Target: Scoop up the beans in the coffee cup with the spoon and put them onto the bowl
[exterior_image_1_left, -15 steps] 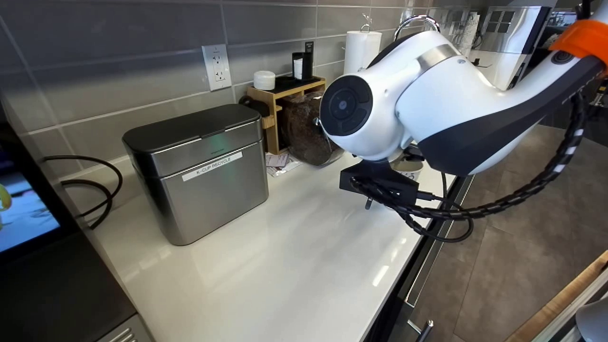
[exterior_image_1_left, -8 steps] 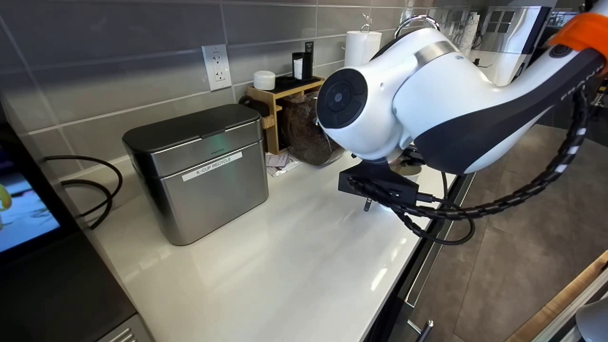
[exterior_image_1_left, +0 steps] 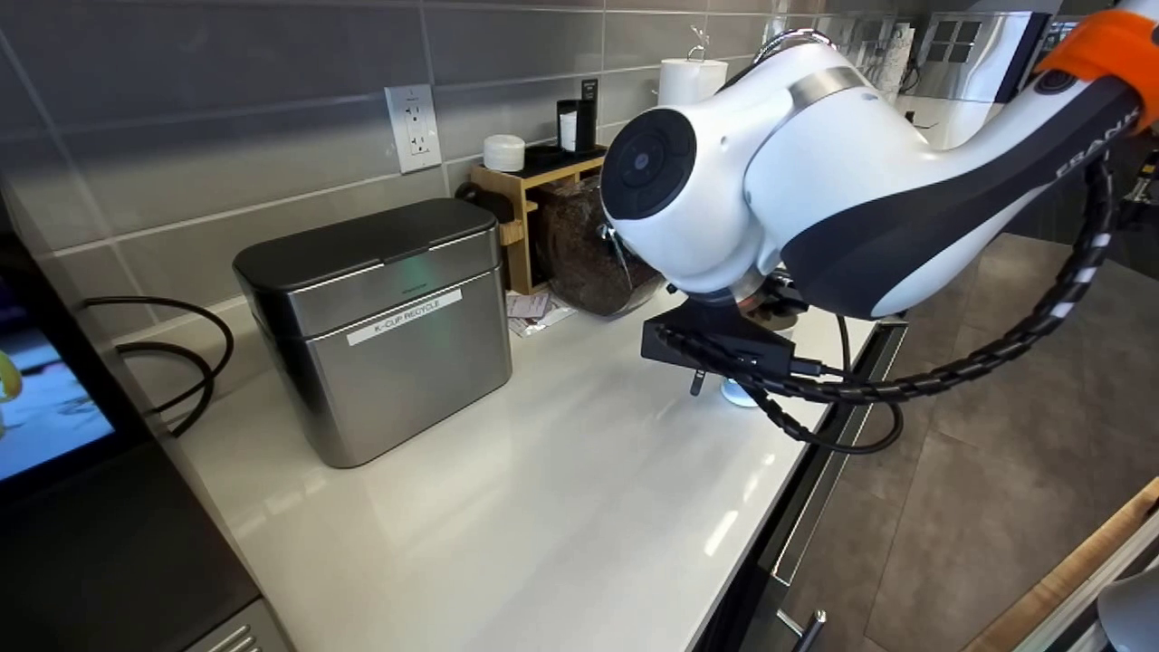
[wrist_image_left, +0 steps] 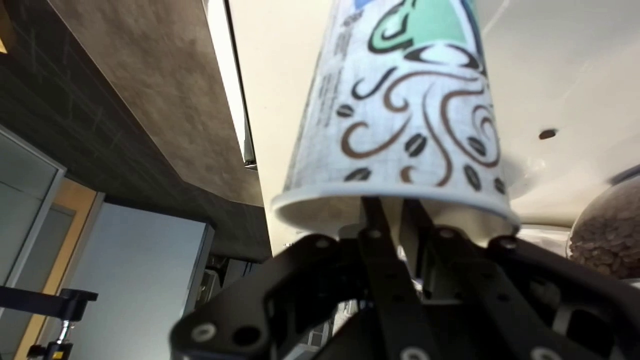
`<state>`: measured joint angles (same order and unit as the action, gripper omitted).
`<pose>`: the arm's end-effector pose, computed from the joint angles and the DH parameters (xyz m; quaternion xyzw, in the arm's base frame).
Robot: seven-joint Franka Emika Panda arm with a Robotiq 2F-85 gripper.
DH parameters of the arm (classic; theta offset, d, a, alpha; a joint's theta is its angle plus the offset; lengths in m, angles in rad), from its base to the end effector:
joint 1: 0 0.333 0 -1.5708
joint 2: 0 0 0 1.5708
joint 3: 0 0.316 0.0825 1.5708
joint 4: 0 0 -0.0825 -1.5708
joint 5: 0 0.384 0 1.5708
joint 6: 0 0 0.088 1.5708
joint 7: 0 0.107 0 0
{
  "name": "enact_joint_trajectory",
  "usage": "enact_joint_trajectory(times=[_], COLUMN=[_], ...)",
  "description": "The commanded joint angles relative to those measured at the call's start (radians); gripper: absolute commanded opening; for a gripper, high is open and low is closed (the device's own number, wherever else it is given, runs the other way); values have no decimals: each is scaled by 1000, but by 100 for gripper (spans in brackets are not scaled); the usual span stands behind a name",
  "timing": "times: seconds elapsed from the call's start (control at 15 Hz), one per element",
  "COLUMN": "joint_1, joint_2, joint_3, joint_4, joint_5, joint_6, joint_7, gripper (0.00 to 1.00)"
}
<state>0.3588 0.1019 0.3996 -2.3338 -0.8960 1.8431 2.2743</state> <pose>0.3775 0.2737 0.2829 0.7944 -0.4269 0.3341 0.2740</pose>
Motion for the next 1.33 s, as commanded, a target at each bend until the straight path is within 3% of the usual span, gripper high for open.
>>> enact_joint_trajectory(times=[0.0,0.47,1.27], joint_1=[2,9,-20], joint_2=[-31,-65,-182], joint_3=[-19,-18,-58], joint_4=[-13,-11,-82], joint_5=[45,70,59], joint_6=[46,36,183], joint_7=[-46,-110,-233], gripper=[3,3,3])
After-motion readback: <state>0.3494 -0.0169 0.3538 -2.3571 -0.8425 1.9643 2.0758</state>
